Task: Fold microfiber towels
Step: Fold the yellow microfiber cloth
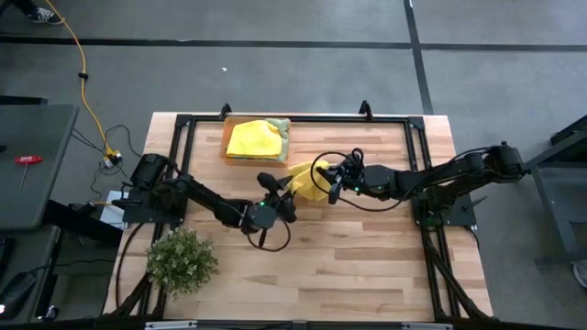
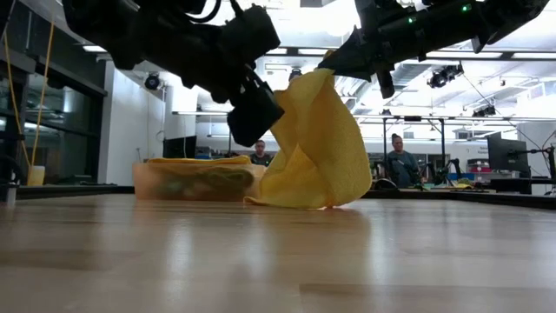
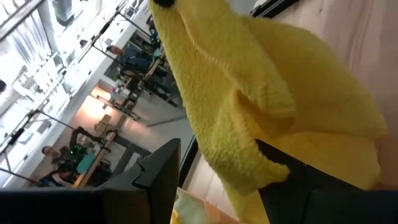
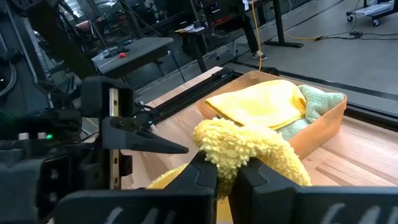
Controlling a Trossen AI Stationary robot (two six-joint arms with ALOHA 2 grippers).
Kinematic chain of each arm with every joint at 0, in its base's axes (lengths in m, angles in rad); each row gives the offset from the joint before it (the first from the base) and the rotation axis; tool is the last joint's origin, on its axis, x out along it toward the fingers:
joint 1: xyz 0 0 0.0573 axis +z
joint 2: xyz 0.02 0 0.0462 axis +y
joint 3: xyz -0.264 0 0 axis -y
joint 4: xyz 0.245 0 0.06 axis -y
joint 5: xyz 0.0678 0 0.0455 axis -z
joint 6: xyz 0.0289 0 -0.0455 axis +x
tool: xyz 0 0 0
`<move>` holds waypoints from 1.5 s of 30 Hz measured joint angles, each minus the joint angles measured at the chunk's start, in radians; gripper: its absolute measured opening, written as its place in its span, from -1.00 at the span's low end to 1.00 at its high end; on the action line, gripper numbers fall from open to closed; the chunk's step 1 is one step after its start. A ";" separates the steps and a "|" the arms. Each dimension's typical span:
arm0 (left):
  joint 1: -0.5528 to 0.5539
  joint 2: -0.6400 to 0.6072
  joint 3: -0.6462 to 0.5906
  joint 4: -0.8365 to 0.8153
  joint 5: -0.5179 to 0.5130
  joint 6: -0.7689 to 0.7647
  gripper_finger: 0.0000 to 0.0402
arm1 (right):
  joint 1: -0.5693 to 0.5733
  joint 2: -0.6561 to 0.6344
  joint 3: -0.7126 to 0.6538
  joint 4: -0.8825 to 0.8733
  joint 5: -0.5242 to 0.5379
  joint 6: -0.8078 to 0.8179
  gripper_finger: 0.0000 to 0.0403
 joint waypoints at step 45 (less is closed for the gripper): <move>-0.063 -0.002 0.000 0.012 0.030 0.017 -0.99 | -0.001 0.000 0.001 -0.146 -0.104 -0.105 -0.99</move>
